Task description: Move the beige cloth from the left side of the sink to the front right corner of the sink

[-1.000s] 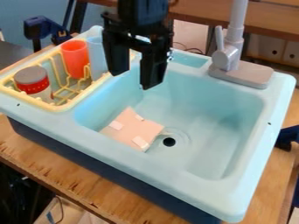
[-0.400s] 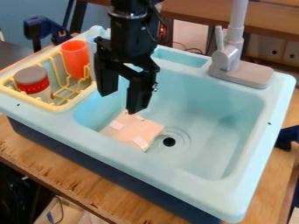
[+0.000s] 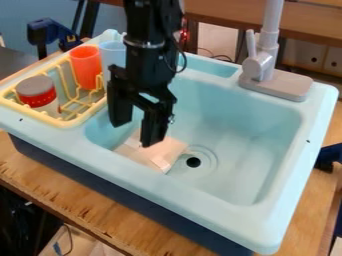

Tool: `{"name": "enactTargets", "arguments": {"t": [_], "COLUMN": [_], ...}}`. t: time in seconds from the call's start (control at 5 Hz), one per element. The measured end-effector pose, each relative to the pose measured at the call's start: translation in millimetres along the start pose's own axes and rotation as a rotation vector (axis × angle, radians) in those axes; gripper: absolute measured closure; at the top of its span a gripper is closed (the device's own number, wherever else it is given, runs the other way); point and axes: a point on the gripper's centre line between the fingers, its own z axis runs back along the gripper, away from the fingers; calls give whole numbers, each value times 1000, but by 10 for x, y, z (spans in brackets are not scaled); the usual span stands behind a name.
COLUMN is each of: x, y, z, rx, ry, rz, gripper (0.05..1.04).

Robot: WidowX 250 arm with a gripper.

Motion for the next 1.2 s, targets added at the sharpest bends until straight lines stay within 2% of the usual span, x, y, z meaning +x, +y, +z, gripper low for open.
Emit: {"name": "enactTargets", "arguments": {"t": [0.2,0.4,0.6,0.8,1.0,1.2], "x": [43,79,76,83,136,240], "y": [-9,4,-5,-19,-121,-348], "z": [-185,-252,-343,-360,-338,-297], "rx": [-14,-11,-10,-12,-26,-117], "ry": [55,66,110,92,52,-44], "rz": [-19,-16,-20,-18,-35,-20], "gripper": [83,83,83,83,83,83]}}
